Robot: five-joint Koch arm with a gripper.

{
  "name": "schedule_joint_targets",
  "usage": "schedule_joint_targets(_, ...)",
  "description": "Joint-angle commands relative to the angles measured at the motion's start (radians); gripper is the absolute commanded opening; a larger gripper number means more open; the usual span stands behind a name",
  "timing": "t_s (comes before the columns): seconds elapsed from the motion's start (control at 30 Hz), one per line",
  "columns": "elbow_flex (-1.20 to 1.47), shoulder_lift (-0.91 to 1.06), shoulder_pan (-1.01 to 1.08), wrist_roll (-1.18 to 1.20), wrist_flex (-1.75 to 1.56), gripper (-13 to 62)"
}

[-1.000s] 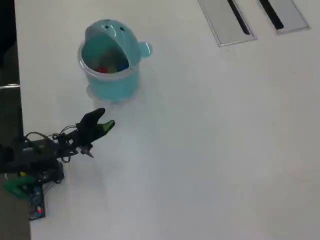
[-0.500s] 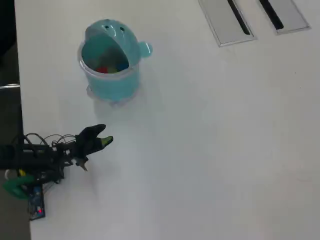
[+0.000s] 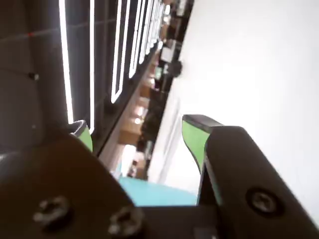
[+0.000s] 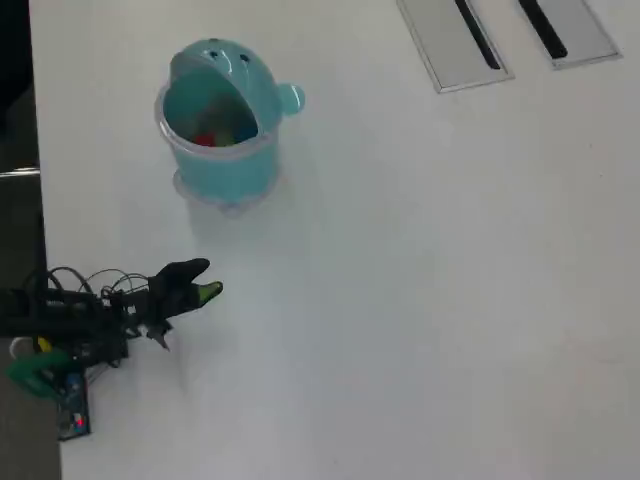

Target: Grasp RGB lego blocks and put them in the bin one by one.

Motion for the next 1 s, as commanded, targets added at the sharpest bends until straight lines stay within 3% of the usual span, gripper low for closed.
schedule_joint_targets(0.0,0.032,0.020,0.002,0.017,-0.170,33.2)
schedule_joint_targets(0.37,0.094,0.018,0.006,0.028,-0.150,34.8)
schedule_joint_targets(0.97,0.094,0.014,0.025,0.029,0.362,35.2)
